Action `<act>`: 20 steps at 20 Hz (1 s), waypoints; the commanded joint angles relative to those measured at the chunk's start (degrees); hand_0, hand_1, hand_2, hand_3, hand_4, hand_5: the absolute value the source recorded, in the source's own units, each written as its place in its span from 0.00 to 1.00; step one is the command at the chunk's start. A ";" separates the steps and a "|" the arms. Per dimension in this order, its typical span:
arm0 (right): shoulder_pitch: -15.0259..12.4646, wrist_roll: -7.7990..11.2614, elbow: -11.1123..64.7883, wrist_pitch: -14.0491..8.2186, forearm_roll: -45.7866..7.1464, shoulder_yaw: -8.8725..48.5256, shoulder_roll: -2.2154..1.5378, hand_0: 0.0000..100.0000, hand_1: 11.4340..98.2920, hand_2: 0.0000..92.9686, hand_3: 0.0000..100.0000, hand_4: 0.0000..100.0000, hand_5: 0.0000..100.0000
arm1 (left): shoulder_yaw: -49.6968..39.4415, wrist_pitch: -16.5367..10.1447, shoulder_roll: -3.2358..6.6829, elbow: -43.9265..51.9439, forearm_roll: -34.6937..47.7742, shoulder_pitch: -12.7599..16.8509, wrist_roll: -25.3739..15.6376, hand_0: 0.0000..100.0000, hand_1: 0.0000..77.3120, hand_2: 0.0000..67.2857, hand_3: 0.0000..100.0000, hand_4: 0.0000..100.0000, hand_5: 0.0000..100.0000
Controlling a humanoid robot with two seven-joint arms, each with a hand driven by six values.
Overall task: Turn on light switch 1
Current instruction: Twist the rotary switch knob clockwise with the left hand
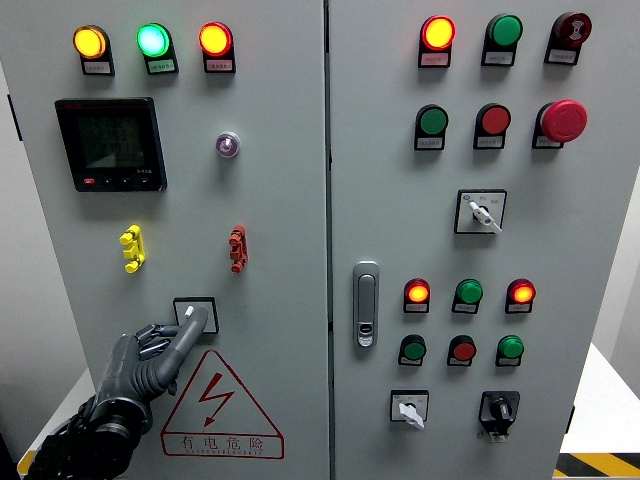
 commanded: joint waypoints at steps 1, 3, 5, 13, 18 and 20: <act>0.00 0.00 0.00 0.03 0.00 0.00 -0.01 0.00 0.09 0.00 0.20 0.19 0.11 | 0.00 -0.01 0.07 0.00 0.00 -0.02 0.00 0.00 0.67 0.83 1.00 1.00 1.00; 0.00 0.00 0.00 0.03 0.00 0.00 -0.01 0.00 0.10 0.00 0.20 0.19 0.11 | 0.00 -0.01 0.07 0.00 0.00 -0.02 0.09 0.00 0.68 0.84 1.00 1.00 1.00; 0.00 0.00 0.00 0.03 0.00 0.00 0.08 0.00 0.10 0.00 0.20 0.19 0.11 | 0.00 -0.01 0.07 0.00 0.00 -0.11 0.09 0.00 0.67 0.84 1.00 1.00 1.00; 0.00 0.00 0.00 0.03 0.00 0.00 -0.01 0.00 0.09 0.00 0.20 0.19 0.11 | 0.00 -0.01 0.07 0.00 0.09 -0.19 0.88 0.03 0.71 0.84 1.00 1.00 1.00; 0.00 0.00 0.00 0.03 0.00 0.00 0.08 0.00 0.09 0.00 0.20 0.19 0.11 | 0.00 -0.01 0.07 0.00 0.00 -0.37 0.88 0.04 0.72 0.84 1.00 1.00 1.00; 0.00 0.00 0.00 0.03 0.00 0.00 -0.01 0.00 0.09 0.00 0.20 0.19 0.11 | 0.00 -0.01 0.07 0.08 0.00 -0.37 0.88 0.14 0.71 0.84 1.00 1.00 1.00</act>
